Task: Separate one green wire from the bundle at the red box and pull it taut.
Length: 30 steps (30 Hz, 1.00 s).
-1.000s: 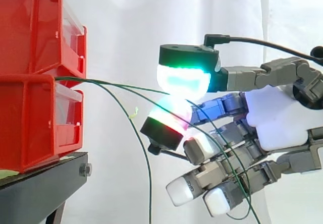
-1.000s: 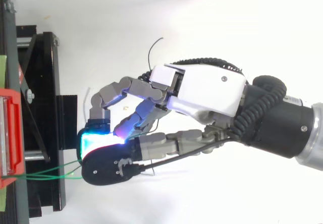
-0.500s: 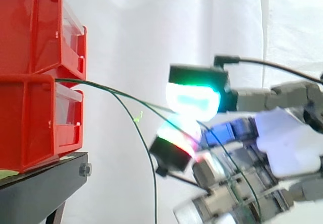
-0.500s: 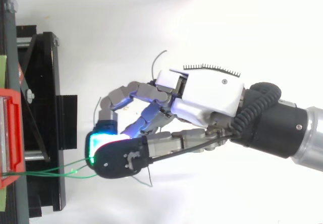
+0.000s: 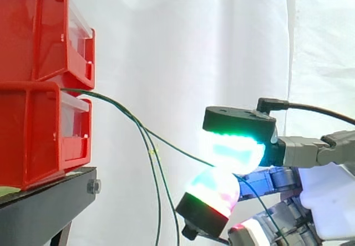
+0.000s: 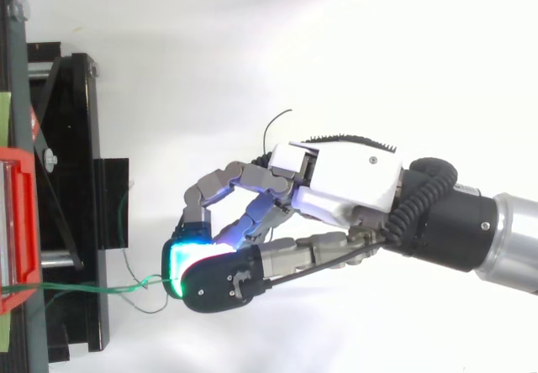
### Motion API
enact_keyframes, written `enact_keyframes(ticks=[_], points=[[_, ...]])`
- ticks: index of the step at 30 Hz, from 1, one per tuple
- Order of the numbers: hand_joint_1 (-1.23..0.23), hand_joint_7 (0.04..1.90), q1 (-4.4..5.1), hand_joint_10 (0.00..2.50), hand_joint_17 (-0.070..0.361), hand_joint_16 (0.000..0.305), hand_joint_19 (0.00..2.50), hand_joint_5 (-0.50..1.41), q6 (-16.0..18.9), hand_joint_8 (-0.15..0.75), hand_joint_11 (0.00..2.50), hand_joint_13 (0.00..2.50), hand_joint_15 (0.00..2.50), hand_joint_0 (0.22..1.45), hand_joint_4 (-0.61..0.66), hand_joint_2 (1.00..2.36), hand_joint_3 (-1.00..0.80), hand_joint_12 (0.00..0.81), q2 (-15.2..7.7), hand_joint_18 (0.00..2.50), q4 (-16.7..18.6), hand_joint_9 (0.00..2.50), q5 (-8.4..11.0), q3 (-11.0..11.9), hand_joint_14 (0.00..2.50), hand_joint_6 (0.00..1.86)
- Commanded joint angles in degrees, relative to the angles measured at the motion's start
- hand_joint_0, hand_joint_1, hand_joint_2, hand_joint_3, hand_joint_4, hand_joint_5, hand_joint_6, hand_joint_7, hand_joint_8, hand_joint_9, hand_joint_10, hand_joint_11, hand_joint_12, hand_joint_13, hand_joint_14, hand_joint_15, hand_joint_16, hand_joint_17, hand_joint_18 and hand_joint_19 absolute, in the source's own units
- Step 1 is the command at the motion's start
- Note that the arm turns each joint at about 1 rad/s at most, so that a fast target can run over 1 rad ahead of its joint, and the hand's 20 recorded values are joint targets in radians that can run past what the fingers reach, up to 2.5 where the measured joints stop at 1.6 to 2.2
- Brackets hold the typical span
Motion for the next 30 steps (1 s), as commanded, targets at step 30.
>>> enact_keyframes(ticks=[30], points=[[-0.79,1.23,0.13,0.02,0.095,0.042,0.41,-0.18,-0.2,0.287,0.84,0.85,0.36,0.69,-0.22,1.02,-0.09,0.301,0.0,0.84,1.0,1.07,0.04,-0.1,0.01,0.93]])
